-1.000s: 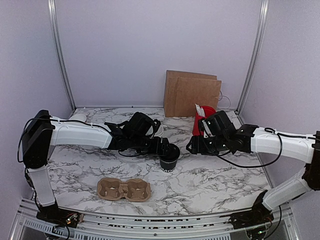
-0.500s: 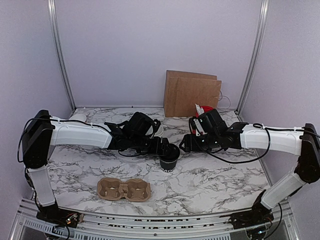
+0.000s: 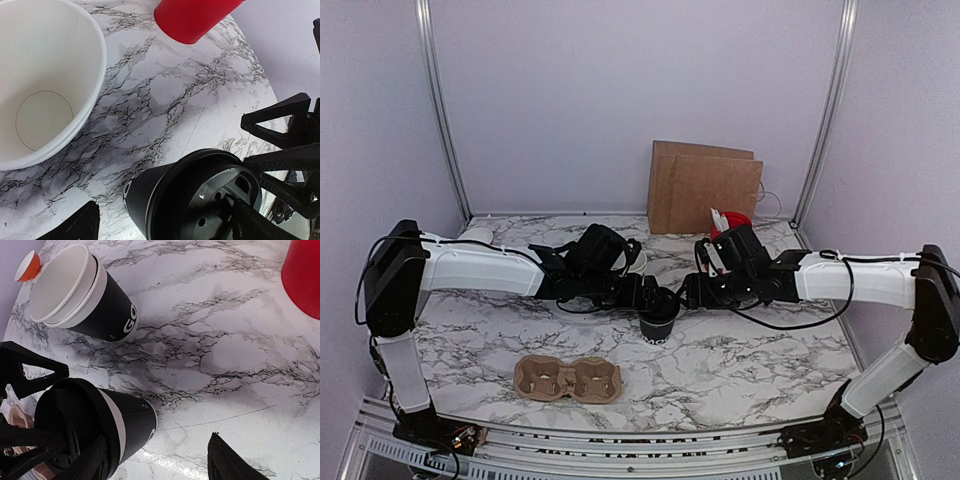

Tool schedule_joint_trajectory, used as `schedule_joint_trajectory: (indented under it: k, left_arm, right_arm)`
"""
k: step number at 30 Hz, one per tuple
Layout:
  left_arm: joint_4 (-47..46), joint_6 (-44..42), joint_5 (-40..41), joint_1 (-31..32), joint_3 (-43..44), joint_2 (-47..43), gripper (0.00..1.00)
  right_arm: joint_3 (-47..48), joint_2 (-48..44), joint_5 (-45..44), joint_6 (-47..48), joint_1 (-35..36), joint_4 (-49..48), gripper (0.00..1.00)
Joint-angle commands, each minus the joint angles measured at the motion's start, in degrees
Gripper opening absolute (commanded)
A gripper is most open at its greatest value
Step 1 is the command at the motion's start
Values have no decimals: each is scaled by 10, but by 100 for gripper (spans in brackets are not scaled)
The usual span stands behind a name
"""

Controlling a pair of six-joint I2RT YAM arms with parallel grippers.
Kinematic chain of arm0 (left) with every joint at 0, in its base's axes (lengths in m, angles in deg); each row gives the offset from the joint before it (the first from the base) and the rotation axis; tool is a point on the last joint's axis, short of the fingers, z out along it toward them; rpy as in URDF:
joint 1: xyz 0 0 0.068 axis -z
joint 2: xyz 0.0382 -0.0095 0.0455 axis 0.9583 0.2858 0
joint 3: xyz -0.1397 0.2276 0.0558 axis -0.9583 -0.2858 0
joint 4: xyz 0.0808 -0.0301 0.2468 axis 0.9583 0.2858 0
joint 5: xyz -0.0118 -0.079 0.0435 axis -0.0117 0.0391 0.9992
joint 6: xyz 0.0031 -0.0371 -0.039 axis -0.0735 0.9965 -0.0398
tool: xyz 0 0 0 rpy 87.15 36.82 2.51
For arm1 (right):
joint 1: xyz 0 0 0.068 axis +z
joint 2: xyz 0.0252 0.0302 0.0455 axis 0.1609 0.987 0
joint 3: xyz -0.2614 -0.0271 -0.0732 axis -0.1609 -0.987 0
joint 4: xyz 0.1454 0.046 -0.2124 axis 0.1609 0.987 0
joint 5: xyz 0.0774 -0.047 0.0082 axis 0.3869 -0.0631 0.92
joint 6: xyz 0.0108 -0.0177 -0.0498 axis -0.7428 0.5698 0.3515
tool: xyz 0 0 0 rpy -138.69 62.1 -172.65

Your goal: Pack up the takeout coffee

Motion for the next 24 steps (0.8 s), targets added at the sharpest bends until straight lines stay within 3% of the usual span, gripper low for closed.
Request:
schedule_joint_trajectory:
  k: [1, 8, 14, 24]
  left_arm:
    - [32, -9, -4, -2, 1, 16, 92]
    - [31, -9, -2, -1, -5, 16, 92]
    - [31, -9, 0, -2, -8, 18, 92]
    - [32, -16, 3, -2, -7, 16, 92]
  right_arm:
    - [-17, 13, -22, 6, -3, 21, 65]
    - [-71, 11, -49, -13, 2, 55, 64]
    - [-126, 32, -51, -59, 53, 54, 64]
    - [-85, 9, -75, -77, 79, 89, 63]
